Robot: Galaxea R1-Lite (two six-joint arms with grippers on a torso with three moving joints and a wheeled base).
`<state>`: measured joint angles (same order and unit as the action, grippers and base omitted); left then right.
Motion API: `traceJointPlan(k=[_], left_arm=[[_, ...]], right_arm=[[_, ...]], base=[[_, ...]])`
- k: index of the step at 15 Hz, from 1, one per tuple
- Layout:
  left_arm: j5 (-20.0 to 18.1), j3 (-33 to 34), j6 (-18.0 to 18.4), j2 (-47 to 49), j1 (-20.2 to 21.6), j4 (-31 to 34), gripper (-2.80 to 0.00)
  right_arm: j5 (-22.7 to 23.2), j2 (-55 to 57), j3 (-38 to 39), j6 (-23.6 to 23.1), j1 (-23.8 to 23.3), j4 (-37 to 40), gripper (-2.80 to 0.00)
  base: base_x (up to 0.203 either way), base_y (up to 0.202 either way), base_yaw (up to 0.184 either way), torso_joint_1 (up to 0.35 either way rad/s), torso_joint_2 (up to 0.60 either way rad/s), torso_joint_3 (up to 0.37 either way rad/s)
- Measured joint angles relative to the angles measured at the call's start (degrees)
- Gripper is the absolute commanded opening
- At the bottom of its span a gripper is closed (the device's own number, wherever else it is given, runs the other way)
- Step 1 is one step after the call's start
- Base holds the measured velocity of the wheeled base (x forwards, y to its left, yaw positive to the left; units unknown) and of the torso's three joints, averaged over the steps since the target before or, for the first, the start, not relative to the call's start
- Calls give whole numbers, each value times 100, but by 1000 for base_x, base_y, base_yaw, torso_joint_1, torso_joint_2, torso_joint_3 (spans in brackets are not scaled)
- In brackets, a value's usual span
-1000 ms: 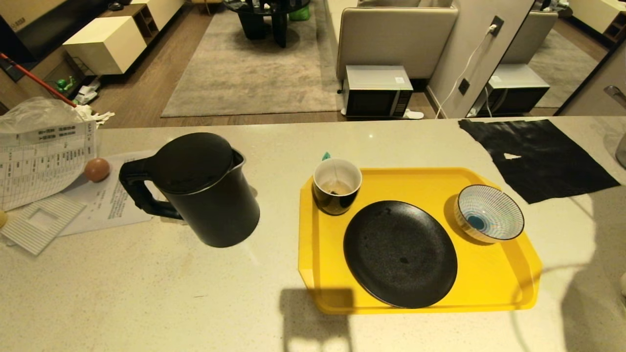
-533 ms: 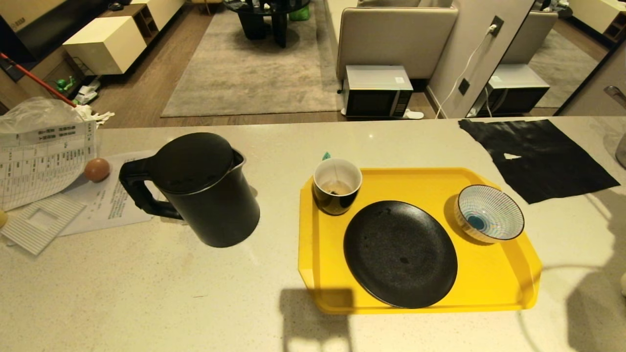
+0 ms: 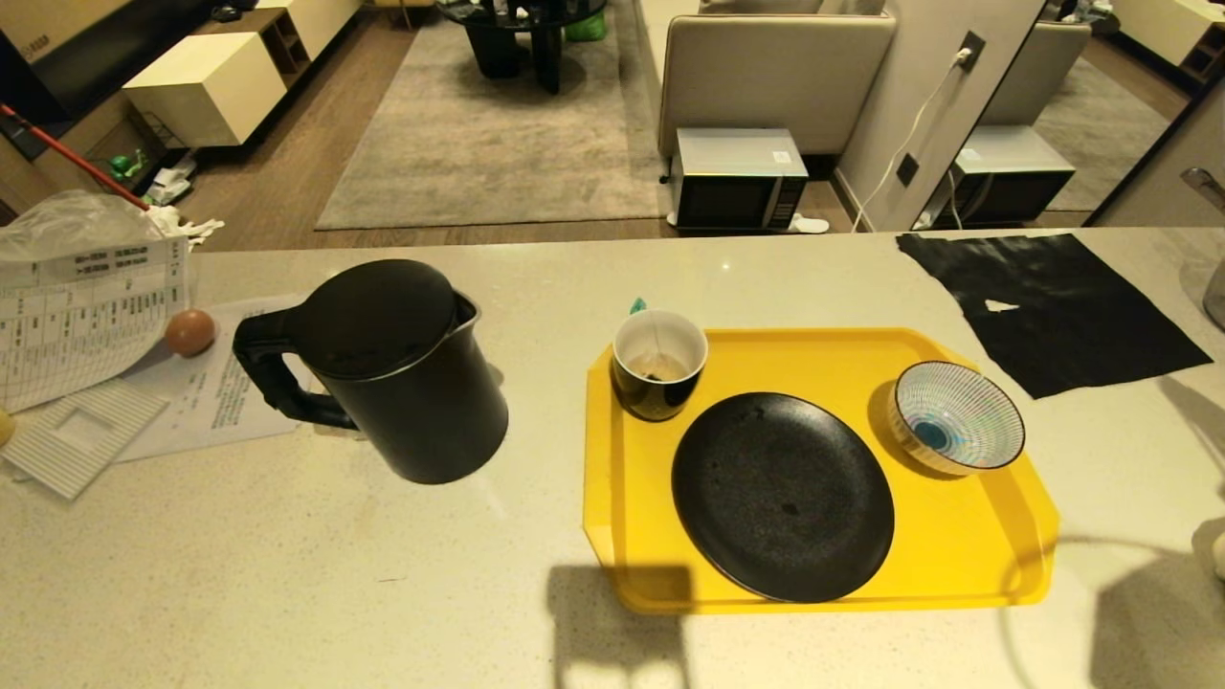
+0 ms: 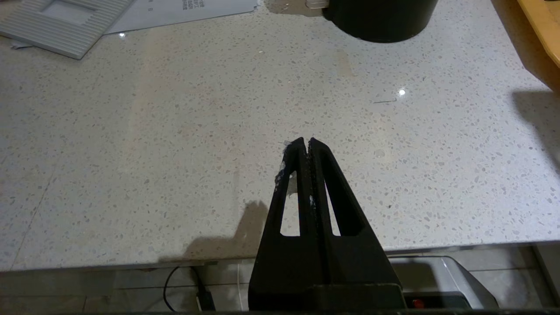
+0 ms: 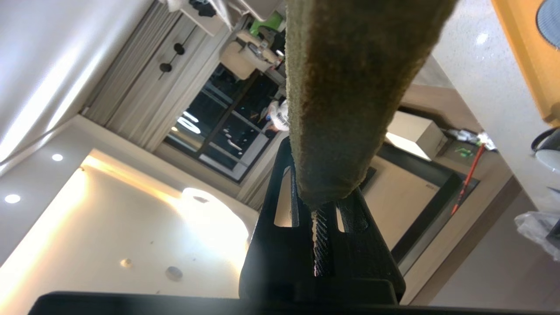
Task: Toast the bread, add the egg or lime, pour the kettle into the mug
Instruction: Put the bread slices in the toaster
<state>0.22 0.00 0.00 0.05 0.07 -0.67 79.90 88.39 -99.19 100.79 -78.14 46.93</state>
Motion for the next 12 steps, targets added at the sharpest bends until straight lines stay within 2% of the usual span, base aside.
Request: traceJointPlan(k=[6,9,12], left_arm=[[2,0,0,0,2,-1,-280],[0,0,0,0,2,-1,-280],[2,0,0,0,5,-1,-280]], right_arm=[[-42,-449,877,-52,-251,-38,-280],[-15,-438,760,-79,-269,-72,-280],[51,-461,516,-66,26,-63,-280]], base=[[0,0,0,0,0,0],[0,0,0,0,0,0],[0,0,0,0,0,0]])
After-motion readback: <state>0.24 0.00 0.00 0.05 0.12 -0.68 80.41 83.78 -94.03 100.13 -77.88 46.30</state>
